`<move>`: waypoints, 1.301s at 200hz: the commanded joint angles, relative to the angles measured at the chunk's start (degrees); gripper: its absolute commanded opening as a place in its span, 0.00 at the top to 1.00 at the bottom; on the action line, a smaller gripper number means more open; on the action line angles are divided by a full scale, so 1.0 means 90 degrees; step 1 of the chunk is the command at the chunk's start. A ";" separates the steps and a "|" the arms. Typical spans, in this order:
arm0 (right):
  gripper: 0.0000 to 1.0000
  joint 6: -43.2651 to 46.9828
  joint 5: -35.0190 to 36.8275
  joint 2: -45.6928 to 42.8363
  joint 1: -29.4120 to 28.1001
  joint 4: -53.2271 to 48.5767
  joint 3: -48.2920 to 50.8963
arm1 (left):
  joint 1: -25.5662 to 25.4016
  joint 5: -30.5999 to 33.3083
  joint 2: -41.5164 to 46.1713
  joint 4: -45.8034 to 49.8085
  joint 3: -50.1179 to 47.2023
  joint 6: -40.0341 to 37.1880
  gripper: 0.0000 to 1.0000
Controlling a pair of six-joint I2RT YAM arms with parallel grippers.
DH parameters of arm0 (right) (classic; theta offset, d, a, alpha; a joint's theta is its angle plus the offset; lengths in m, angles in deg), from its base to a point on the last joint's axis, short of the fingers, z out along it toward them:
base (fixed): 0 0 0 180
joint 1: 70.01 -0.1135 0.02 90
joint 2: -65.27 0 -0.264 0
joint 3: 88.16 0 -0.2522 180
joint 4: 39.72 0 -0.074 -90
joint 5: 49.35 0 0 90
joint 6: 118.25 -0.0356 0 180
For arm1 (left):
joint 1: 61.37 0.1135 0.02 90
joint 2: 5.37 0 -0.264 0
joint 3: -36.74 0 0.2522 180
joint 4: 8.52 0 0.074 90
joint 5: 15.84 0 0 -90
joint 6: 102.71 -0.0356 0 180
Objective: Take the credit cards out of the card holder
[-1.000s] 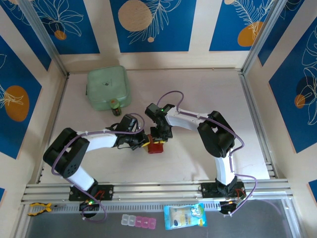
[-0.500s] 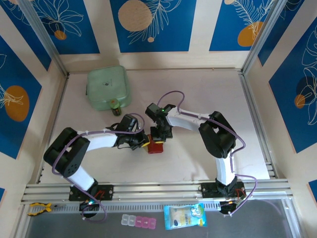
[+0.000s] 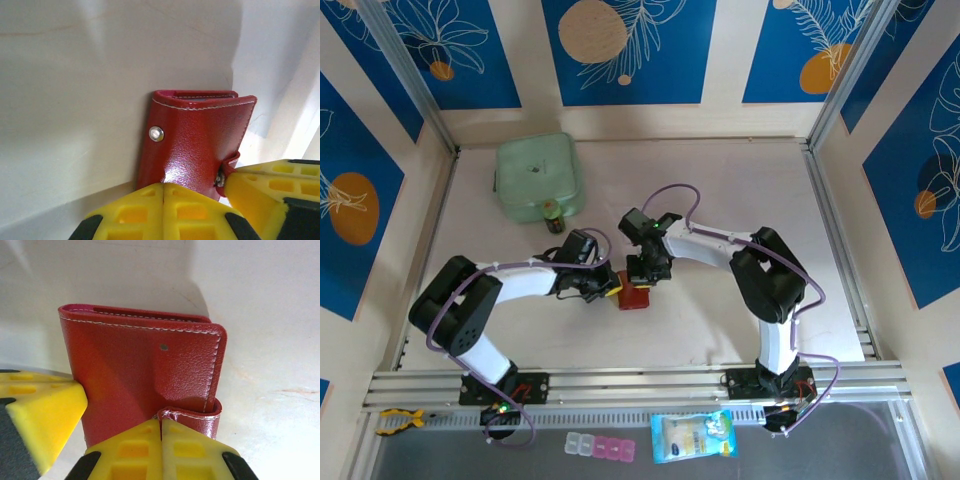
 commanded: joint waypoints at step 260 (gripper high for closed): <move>0.81 -0.0099 -0.0175 -0.0068 0.0363 0.0422 0.0794 | 0.0184 0.0072 0.0697 0.1273 0.0352 -0.0300 0.95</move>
